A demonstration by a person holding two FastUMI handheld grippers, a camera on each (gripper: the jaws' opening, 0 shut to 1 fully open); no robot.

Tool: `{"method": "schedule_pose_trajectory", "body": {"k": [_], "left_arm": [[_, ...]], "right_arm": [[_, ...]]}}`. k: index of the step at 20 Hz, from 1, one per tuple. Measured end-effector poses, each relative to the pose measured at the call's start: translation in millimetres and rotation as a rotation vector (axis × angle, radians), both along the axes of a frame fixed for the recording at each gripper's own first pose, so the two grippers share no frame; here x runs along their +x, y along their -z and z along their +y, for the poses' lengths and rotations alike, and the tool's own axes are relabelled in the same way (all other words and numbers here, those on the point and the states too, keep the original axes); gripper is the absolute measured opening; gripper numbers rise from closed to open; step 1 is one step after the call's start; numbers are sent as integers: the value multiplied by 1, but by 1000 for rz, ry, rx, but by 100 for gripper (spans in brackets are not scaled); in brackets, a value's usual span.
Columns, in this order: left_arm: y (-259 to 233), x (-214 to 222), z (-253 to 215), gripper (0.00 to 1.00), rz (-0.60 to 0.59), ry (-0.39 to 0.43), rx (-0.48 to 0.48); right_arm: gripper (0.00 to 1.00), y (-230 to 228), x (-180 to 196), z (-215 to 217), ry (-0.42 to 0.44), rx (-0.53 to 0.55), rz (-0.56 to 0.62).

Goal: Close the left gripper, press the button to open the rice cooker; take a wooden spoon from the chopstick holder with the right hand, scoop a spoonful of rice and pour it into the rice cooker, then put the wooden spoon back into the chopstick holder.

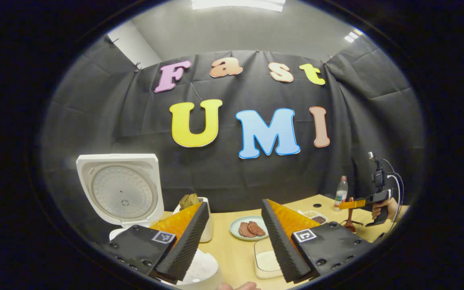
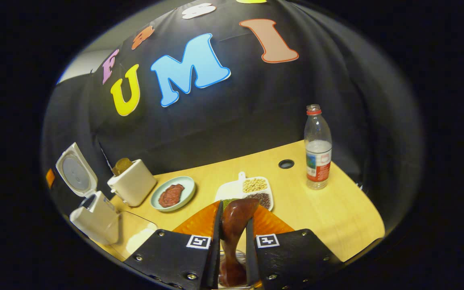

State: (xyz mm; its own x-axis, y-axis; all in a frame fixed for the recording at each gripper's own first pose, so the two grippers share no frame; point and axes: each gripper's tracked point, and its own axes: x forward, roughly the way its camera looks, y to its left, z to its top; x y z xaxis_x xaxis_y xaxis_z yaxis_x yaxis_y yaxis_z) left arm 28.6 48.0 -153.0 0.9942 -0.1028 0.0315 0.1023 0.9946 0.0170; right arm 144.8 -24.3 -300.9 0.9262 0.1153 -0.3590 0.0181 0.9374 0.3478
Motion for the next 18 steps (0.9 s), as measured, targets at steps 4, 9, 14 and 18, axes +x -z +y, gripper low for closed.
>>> {"method": "schedule_pose_trajectory", "body": {"k": [4, 9, 14, 18], "left_arm": [[-1, 1, 3, 94, 3, 20, 10], [-1, 4, -3, 90, 2, 57, 14], [-7, 4, 4, 90, -13, 54, 8], [-2, 3, 8, 94, -2, 48, 7]], "right_arm": [[19, -33, -19, 22, -32, -73, -86], [19, -80, -26, 31, -26, -86, -174], [19, -129, -23, 62, -68, -55, -251], [19, -149, -16, 128, -183, 28, -294]]}}
